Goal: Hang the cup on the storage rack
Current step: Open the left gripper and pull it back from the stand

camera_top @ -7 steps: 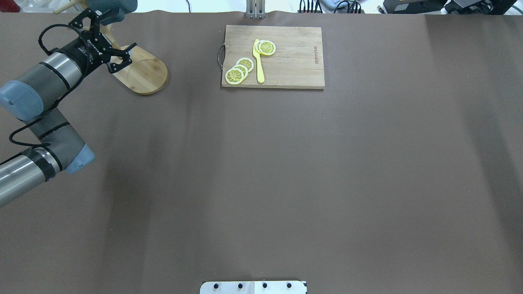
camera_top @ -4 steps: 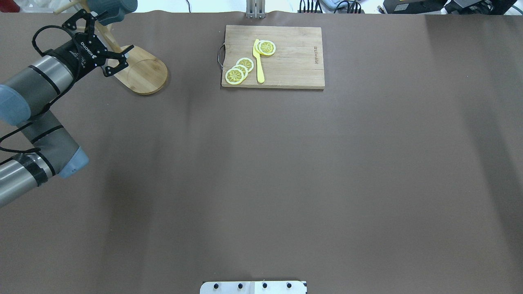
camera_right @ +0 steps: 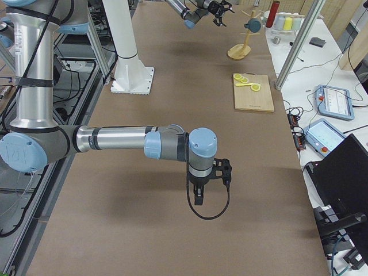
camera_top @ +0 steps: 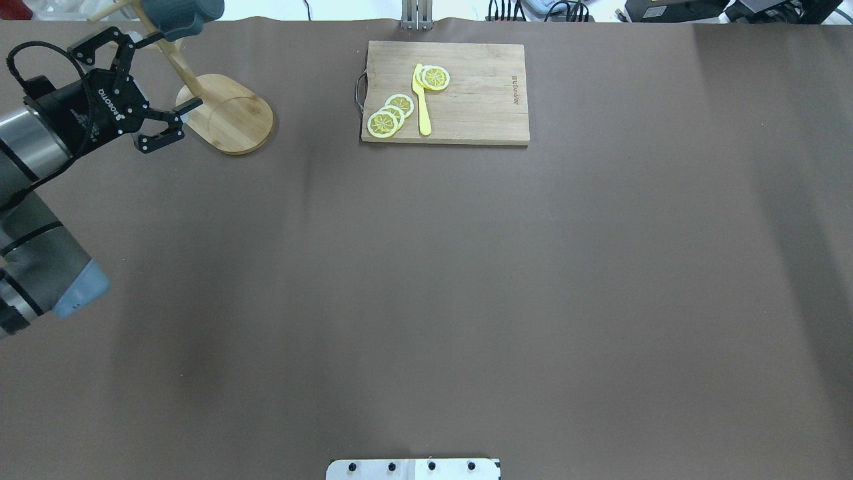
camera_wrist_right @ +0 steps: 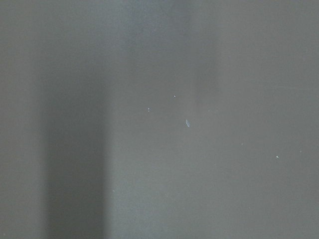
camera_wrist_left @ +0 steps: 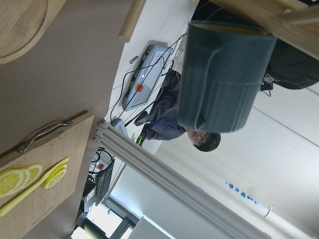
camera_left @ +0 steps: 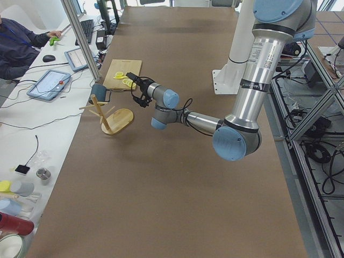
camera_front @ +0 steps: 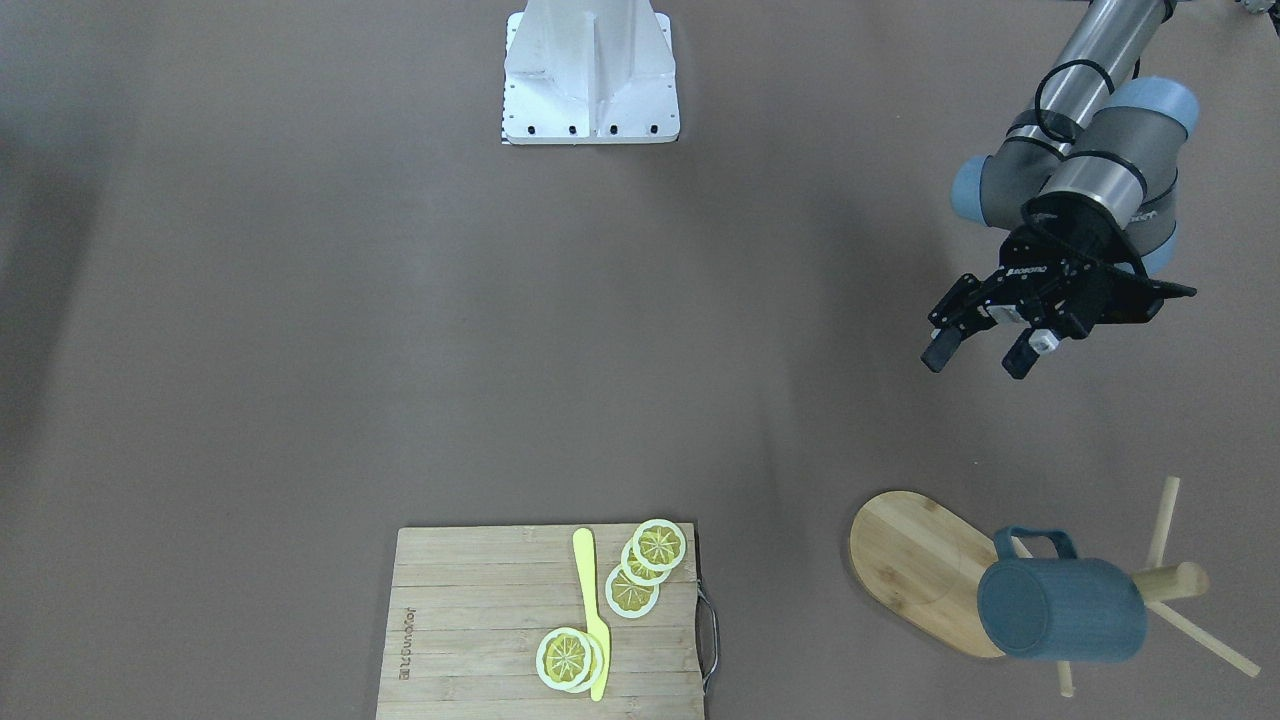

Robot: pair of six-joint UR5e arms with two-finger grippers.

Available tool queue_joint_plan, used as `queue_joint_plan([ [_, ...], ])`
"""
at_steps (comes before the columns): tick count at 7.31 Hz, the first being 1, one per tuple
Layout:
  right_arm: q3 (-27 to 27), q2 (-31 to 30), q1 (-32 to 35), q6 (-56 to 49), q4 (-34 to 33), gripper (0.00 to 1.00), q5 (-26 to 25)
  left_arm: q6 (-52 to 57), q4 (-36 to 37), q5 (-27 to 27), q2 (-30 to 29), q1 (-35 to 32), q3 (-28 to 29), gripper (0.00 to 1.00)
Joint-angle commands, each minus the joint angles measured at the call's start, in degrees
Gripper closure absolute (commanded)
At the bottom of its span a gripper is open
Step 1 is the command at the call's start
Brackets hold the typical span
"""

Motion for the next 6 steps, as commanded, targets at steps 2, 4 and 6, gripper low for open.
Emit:
queue_joint_plan([
  [2, -0.3, 0.0, 0.0, 0.0, 0.0, 0.0, -0.1, 35.4, 0.4, -12.6, 6.7, -0.1, -7.8, 0.01],
  [4, -0.4, -0.3, 0.0, 0.0, 0.0, 0.0, 0.0, 63.2, 2.1, -14.4, 10.6, 0.1, -7.9, 0.01],
  [6, -0.3, -0.7, 0.0, 0.0, 0.0, 0.0, 0.2, 75.0, 10.4, -17.2, 11.3, -0.6, -9.2, 0.01],
])
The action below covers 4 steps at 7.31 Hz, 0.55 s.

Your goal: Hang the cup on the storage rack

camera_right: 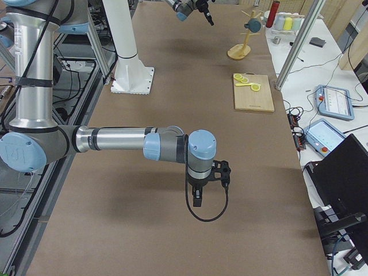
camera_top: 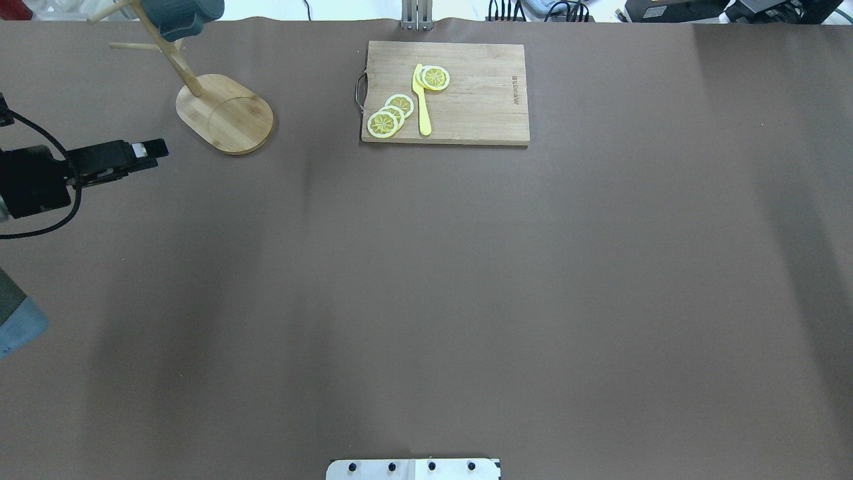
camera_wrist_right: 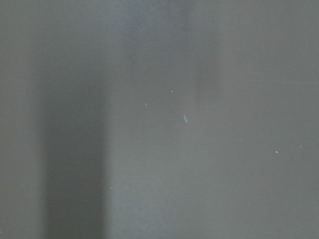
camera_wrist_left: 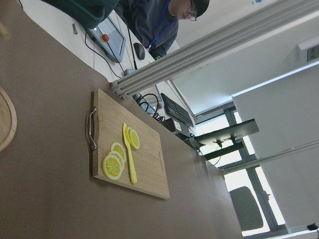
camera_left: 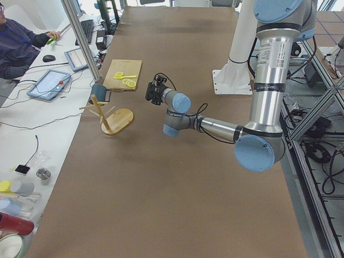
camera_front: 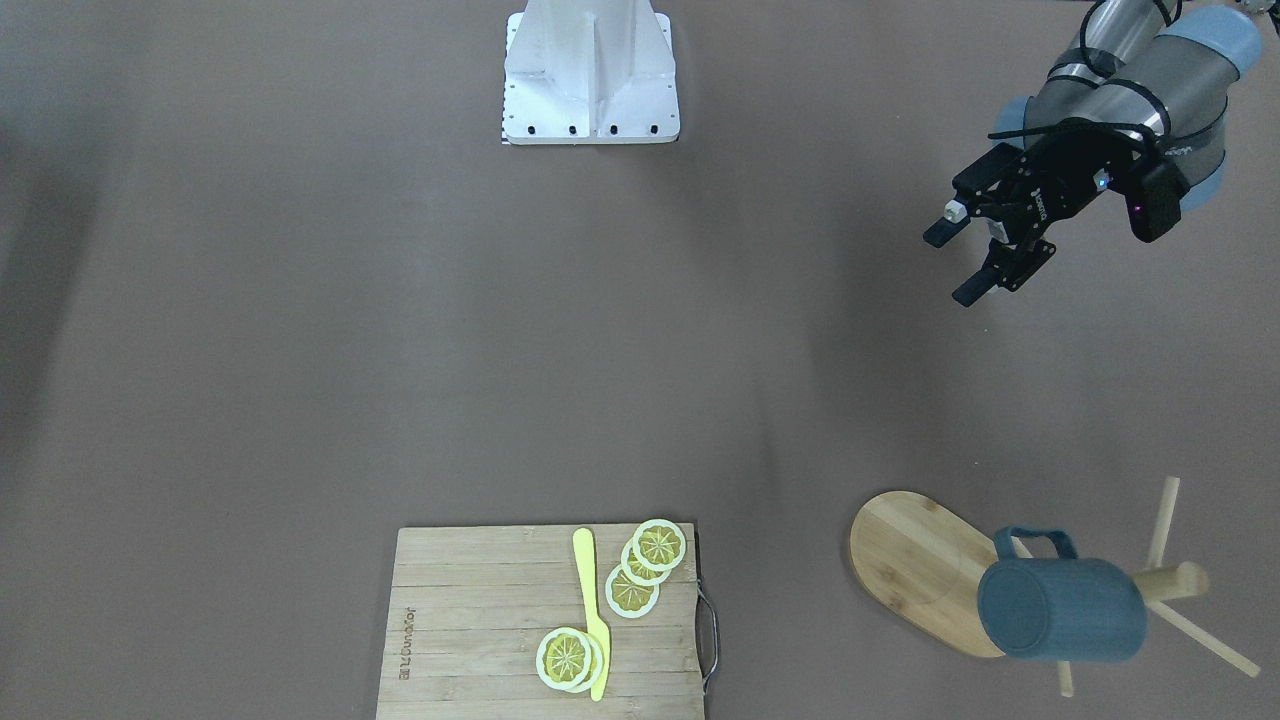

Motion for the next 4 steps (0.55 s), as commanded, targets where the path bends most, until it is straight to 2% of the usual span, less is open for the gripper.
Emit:
queue_joint_plan([
  [1, 0.3, -0.6, 0.0, -0.1, 0.0, 0.0, 0.1, 17.2, 4.7, -1.5, 2.9, -0.7, -0.5, 0.01],
  [3, 0.2, -0.6, 0.0, -0.1, 0.0, 0.0, 0.1, 32.3, 6.6, -1.5, 4.5, -1.8, -0.6, 0.01],
  [4, 0.3, -0.9, 0.0, -0.1, 0.0, 0.0, 0.1, 39.3, 11.2, -3.4, 5.0, -4.4, -2.1, 0.01],
])
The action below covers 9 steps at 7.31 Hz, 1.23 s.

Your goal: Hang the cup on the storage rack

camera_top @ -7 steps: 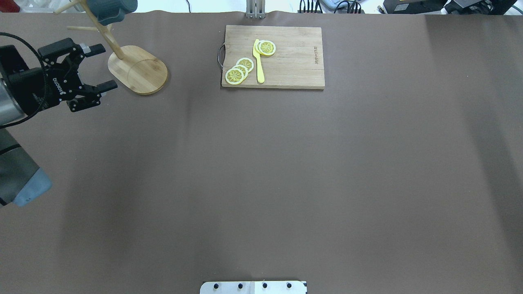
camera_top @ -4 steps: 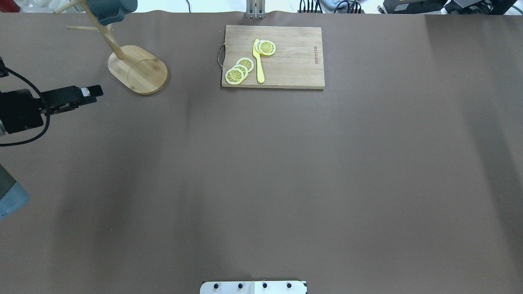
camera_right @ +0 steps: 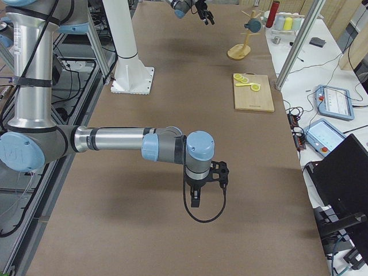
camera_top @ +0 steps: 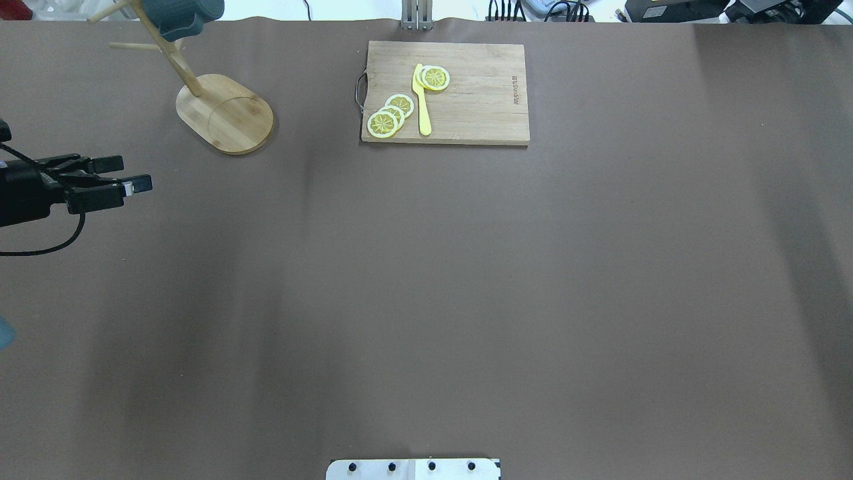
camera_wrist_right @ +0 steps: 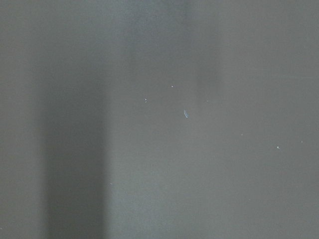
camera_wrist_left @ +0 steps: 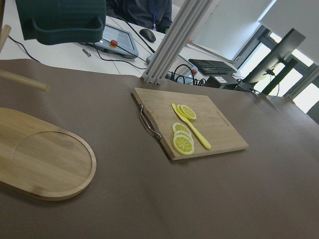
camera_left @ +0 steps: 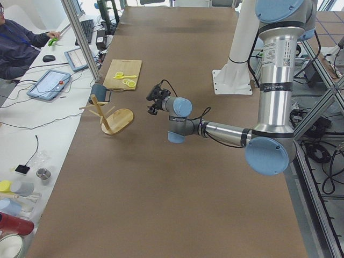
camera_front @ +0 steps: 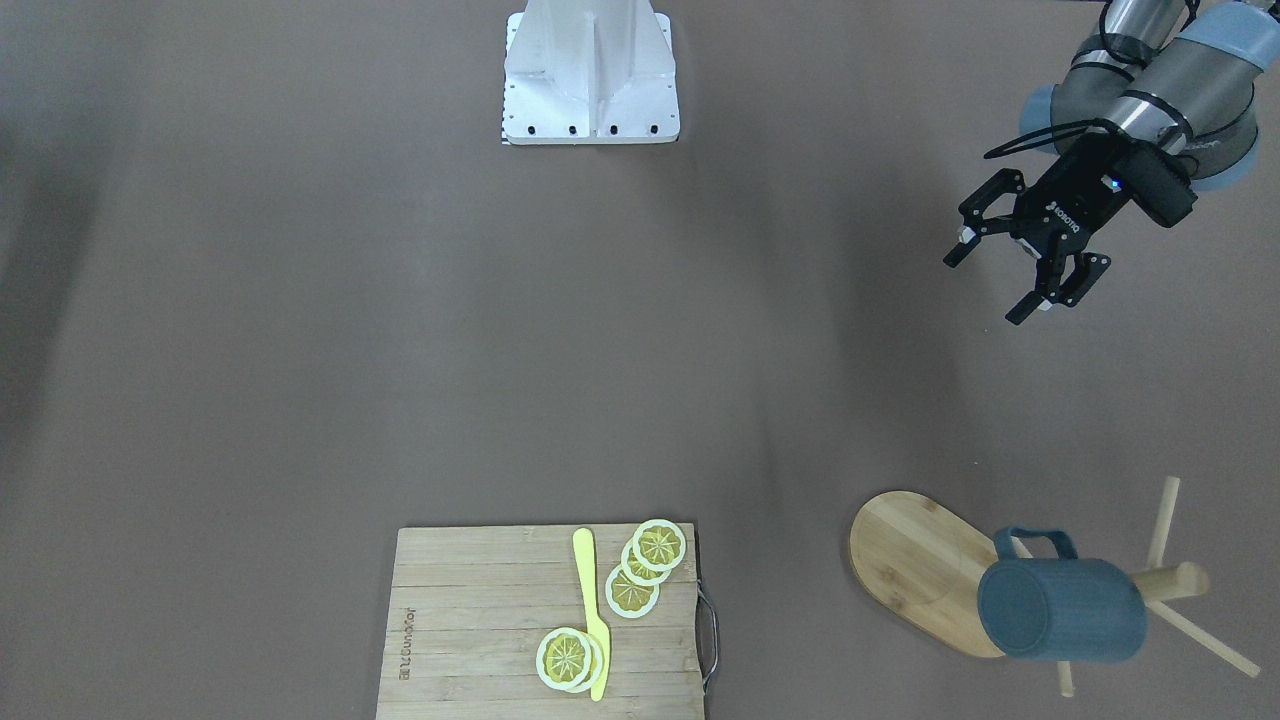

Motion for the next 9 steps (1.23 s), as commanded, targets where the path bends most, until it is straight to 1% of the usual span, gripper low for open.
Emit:
queue_joint_plan([
  [1, 0.1, -0.4, 0.0, 0.0, 0.1, 0.0, 0.1, 14.6, 10.8, -5.4, 2.4, -6.2, -4.6, 0.01],
  [2, 0.2, -0.7, 0.0, 0.0, 0.1, 0.0, 0.1, 17.7, 16.9, -8.2, 2.9, -8.9, -7.4, 0.01],
  [5, 0.1, -0.7, 0.0, 0.1, 0.1, 0.0, 0.1, 29.0, 28.0, -8.4, 4.8, -11.7, -7.6, 0.01],
  [6, 0.1, -0.7, 0.0, 0.1, 0.1, 0.0, 0.0, 33.2, 33.6, -8.4, 4.8, -13.2, -7.7, 0.01],
  [7, 0.1, -0.7, 0.0, 0.0, 0.1, 0.0, 0.0, 35.7, 39.6, -9.0, 4.7, -14.6, -7.8, 0.01],
  [9, 0.1, -0.7, 0.0, 0.0, 0.1, 0.0, 0.0, 36.1, 55.0, -13.8, 4.0, -17.9, -8.1, 0.01],
])
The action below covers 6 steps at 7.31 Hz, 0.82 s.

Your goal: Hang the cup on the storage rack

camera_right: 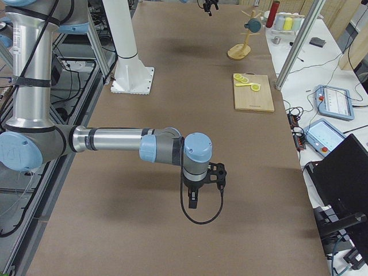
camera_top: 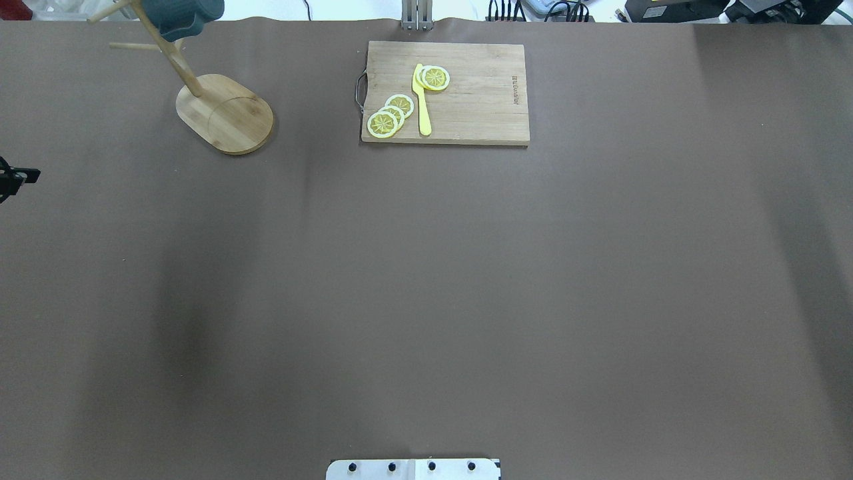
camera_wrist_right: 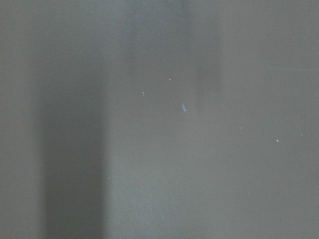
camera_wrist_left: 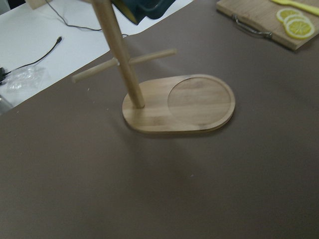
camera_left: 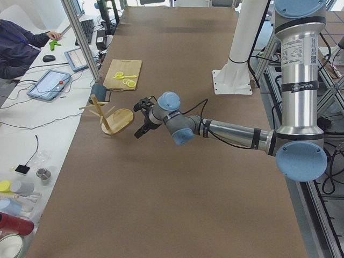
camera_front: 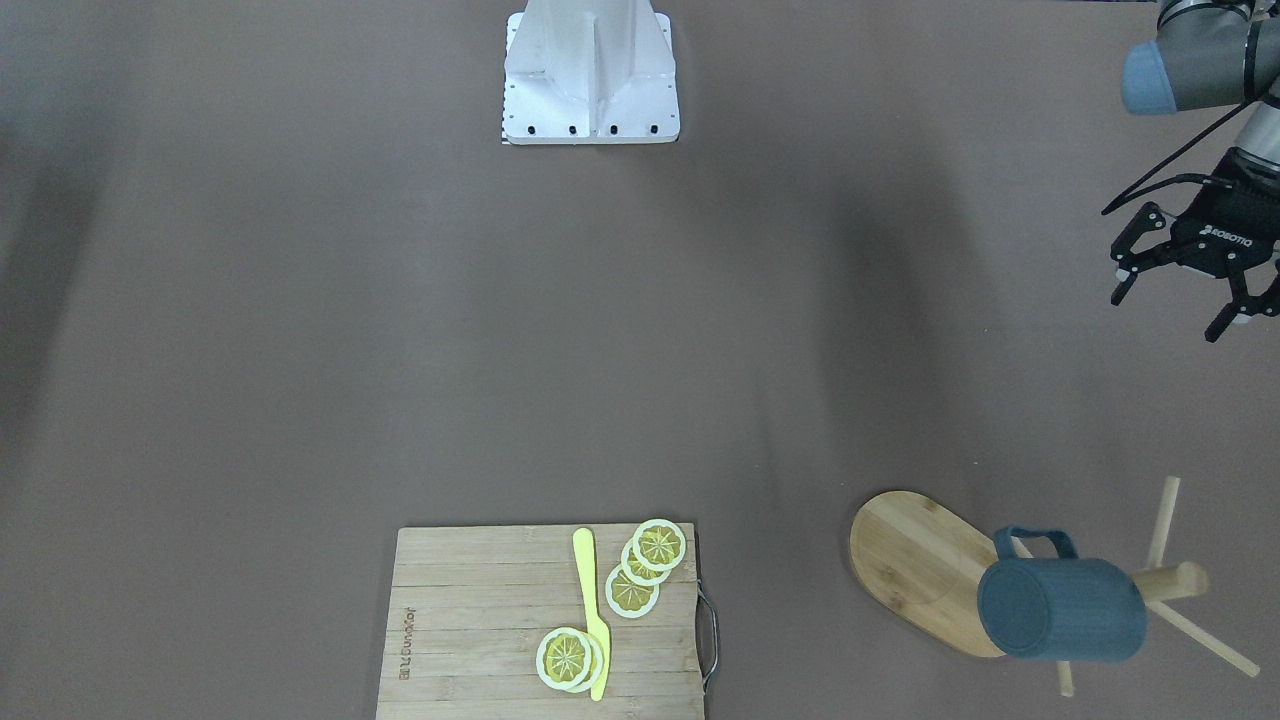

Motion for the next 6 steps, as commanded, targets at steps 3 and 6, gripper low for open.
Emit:
queue_joint_plan([
  [3, -0.1, 0.0, 0.0, -0.3, 0.0, 0.0, -0.1, 11.9, 16.3, -3.5, 1.3, -6.4, 4.1, 0.01],
  [6, -0.3, 0.0, 0.0, -0.4, 0.0, 0.0, -0.1, 12.1, 27.8, -7.8, 1.2, -10.7, 3.2, 0.01],
])
